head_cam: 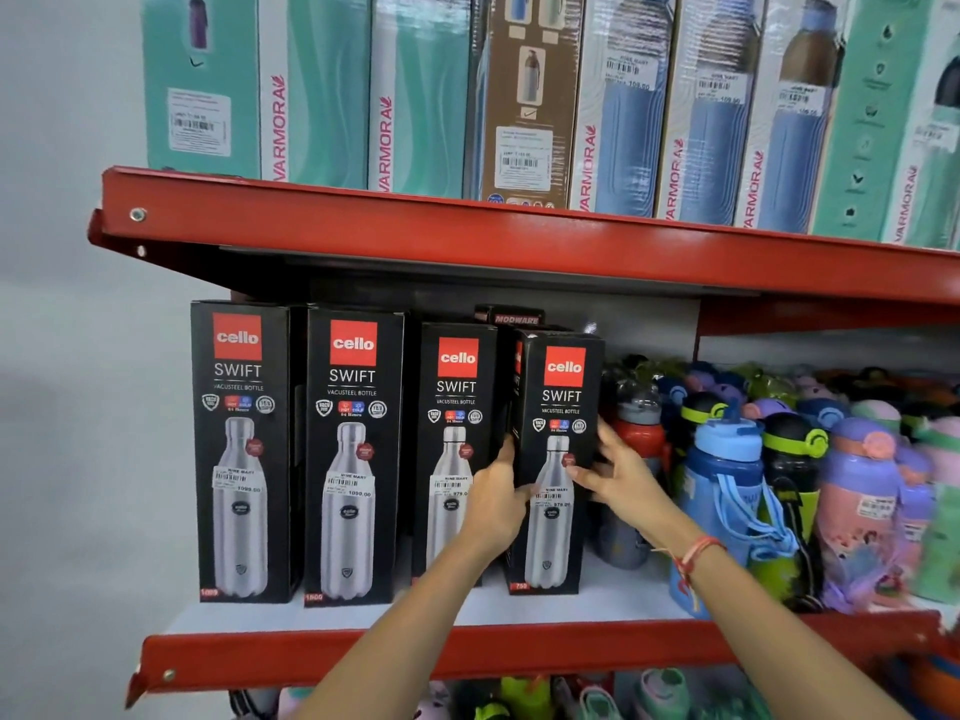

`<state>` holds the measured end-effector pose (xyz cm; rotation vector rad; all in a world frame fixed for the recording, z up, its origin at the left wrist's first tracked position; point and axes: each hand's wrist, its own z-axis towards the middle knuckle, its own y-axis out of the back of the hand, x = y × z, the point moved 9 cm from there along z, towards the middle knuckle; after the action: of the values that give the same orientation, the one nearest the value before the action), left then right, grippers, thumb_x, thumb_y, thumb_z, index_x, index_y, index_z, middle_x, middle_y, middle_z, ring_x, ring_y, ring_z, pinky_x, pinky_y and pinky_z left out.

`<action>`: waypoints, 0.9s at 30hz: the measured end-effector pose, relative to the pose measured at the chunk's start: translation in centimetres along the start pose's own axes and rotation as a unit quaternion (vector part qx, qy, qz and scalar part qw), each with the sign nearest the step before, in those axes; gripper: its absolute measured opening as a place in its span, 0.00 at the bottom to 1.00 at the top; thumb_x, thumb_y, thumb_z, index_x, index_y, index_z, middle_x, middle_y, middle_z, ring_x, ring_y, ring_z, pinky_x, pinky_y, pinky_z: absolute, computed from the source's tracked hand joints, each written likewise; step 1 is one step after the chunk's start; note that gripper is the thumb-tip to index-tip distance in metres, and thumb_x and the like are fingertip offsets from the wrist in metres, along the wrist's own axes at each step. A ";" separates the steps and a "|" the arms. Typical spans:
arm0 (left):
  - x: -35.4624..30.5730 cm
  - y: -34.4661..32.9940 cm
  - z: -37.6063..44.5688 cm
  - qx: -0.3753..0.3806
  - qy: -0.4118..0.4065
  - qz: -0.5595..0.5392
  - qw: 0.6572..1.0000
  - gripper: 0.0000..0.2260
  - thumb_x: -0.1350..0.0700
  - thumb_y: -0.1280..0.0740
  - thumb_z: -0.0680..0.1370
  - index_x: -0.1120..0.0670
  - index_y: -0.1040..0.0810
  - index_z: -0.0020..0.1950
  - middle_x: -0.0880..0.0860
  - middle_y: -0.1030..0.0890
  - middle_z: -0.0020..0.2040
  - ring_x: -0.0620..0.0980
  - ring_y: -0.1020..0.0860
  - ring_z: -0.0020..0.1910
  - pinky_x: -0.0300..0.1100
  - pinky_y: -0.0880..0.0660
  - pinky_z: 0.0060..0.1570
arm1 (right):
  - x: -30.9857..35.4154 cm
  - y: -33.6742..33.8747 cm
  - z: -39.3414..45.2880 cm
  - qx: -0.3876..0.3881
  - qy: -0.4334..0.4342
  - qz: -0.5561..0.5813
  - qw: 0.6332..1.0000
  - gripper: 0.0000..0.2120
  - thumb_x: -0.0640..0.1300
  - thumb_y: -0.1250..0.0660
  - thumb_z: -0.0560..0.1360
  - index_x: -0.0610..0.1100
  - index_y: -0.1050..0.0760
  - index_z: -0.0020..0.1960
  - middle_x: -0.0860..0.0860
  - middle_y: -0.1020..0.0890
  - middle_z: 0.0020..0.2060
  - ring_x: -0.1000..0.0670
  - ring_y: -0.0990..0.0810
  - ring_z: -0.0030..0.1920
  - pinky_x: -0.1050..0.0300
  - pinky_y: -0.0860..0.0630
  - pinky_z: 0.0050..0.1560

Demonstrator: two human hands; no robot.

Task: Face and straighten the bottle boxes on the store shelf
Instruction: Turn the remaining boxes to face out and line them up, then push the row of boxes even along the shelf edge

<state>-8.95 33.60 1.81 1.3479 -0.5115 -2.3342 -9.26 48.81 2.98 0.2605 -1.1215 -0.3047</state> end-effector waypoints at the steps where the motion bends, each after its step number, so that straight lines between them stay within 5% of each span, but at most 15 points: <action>1: -0.1 0.5 -0.4 -0.004 -0.006 -0.007 1.000 0.28 0.60 0.35 0.78 0.55 0.41 0.76 0.56 0.25 0.68 0.55 0.27 0.67 0.46 0.30 0.67 | 0.9 0.3 -0.4 -0.048 0.021 -0.037 0.998 0.38 0.37 0.30 0.73 0.57 0.45 0.75 0.49 0.28 0.69 0.47 0.28 0.68 0.45 0.27 0.64; 4: -0.5 3.6 -2.6 -0.037 -0.038 -0.047 0.997 0.23 0.57 0.37 0.79 0.56 0.36 0.73 0.53 0.22 0.63 0.46 0.23 0.59 0.34 0.26 0.59 | 4.4 0.9 -3.1 -0.221 0.066 -0.125 0.965 0.34 0.38 0.31 0.73 0.50 0.41 0.75 0.47 0.31 0.68 0.48 0.30 0.67 0.46 0.32 0.68; 6: -0.5 7.1 -4.9 -0.098 -0.079 -0.057 0.990 0.19 0.55 0.38 0.80 0.53 0.32 0.70 0.48 0.18 0.57 0.40 0.21 0.54 0.26 0.26 0.51 | 7.3 -0.9 -5.3 -0.258 0.129 -0.121 0.950 0.26 0.38 0.34 0.75 0.48 0.35 0.71 0.48 0.30 0.64 0.51 0.29 0.63 0.52 0.30 0.65; 9: 1.4 12.6 -8.7 -0.175 -0.112 -0.057 0.977 0.14 0.54 0.39 0.80 0.49 0.27 0.65 0.42 0.18 0.54 0.35 0.21 0.53 0.30 0.25 0.52 | 10.0 -6.0 -6.8 -0.194 0.167 -0.061 0.965 0.17 0.37 0.36 0.77 0.49 0.28 0.64 0.50 0.25 0.58 0.57 0.25 0.56 0.62 0.26 0.58; 12: 4.8 18.1 -12.2 -0.274 -0.113 -0.040 0.954 0.12 0.56 0.41 0.80 0.49 0.25 0.62 0.45 0.20 0.55 0.41 0.22 0.50 0.40 0.25 0.54 | 10.9 -12.6 -7.2 -0.100 0.152 -0.006 0.983 0.14 0.37 0.37 0.77 0.50 0.25 0.60 0.50 0.21 0.53 0.59 0.22 0.52 0.71 0.25 0.51; 16: 10.2 24.1 -14.7 -0.369 -0.044 -0.003 0.928 0.13 0.55 0.42 0.80 0.53 0.28 0.64 0.52 0.28 0.62 0.51 0.29 0.63 0.51 0.31 0.66 | 10.6 -22.4 -7.8 0.025 0.100 -0.005 0.995 0.15 0.42 0.39 0.79 0.52 0.28 0.64 0.53 0.19 0.57 0.62 0.22 0.52 0.72 0.26 0.53; 20: 14.7 25.5 -14.5 -0.281 0.068 -0.050 0.956 0.23 0.43 0.48 0.80 0.47 0.41 0.75 0.55 0.40 0.73 0.52 0.42 0.74 0.46 0.44 0.70 | 9.2 -30.0 -8.6 0.094 0.021 -0.035 0.995 0.24 0.48 0.43 0.80 0.52 0.43 0.75 0.54 0.28 0.68 0.63 0.24 0.48 0.69 0.28 0.51; 22: 16.1 25.0 -14.1 -0.217 0.101 -0.101 0.966 0.28 0.37 0.53 0.78 0.43 0.49 0.76 0.51 0.45 0.77 0.50 0.47 0.77 0.48 0.48 0.72 | 8.7 -32.0 -8.7 0.103 -0.012 -0.049 0.993 0.28 0.49 0.45 0.81 0.52 0.51 0.77 0.53 0.21 0.55 0.58 0.22 0.44 0.69 0.26 0.44; 24: 16.8 24.3 -13.6 -0.156 0.102 -0.128 0.974 0.30 0.31 0.58 0.74 0.39 0.55 0.75 0.44 0.48 0.77 0.45 0.48 0.76 0.42 0.49 0.71 | 8.6 -33.2 -8.5 0.101 -0.034 -0.053 0.993 0.30 0.47 0.45 0.81 0.50 0.57 0.77 0.56 0.28 0.32 0.59 0.30 0.26 0.70 0.34 0.26; 27: 17.6 24.0 -13.2 -0.101 0.108 -0.122 0.982 0.25 0.34 0.60 0.75 0.34 0.56 0.72 0.41 0.47 0.76 0.47 0.44 0.76 0.38 0.45 0.67 | 8.6 -34.2 -8.0 0.081 -0.047 -0.043 0.995 0.34 0.46 0.45 0.80 0.55 0.63 0.76 0.56 0.33 0.26 0.58 0.35 0.24 0.67 0.38 0.26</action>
<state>-1.77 2.66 -5.32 1.6127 -0.0431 -2.3113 -2.21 14.28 -5.29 0.4419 -1.2325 -0.3058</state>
